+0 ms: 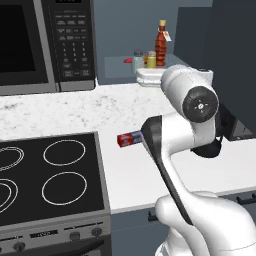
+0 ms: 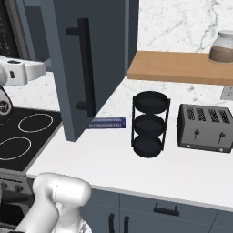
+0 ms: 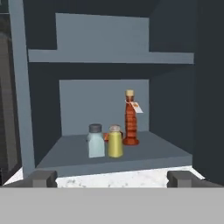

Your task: Put the shaker and condiment bottle from the counter next to their counterparts in the cabinet.

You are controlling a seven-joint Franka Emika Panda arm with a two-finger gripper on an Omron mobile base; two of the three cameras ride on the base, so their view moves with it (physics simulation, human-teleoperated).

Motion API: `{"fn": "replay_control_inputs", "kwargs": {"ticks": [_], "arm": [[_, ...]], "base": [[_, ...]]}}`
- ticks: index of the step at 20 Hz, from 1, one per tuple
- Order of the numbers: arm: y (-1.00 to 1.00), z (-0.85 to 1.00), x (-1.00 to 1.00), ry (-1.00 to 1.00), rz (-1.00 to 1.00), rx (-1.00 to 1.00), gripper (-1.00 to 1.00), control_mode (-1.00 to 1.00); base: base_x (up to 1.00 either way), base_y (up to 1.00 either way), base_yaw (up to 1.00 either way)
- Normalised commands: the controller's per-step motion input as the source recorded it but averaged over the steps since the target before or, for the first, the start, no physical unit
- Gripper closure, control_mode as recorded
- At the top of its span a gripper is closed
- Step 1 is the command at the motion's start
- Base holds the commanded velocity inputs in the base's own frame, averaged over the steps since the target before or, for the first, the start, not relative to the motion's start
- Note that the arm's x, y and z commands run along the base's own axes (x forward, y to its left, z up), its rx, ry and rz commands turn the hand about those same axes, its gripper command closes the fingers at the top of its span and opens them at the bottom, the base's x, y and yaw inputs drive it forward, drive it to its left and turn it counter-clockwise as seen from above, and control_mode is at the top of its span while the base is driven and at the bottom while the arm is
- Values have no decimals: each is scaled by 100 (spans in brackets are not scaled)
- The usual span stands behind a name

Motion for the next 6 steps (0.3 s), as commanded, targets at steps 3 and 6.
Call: {"fn": "replay_control_inputs", "kwargs": {"ticks": [3,6], "arm": [[24,0,-76,-2,-10,0,-100,-100],[25,0,-76,-3,-9,0,-100,-100]], "base": [[0,0,0],[0,0,0]]}}
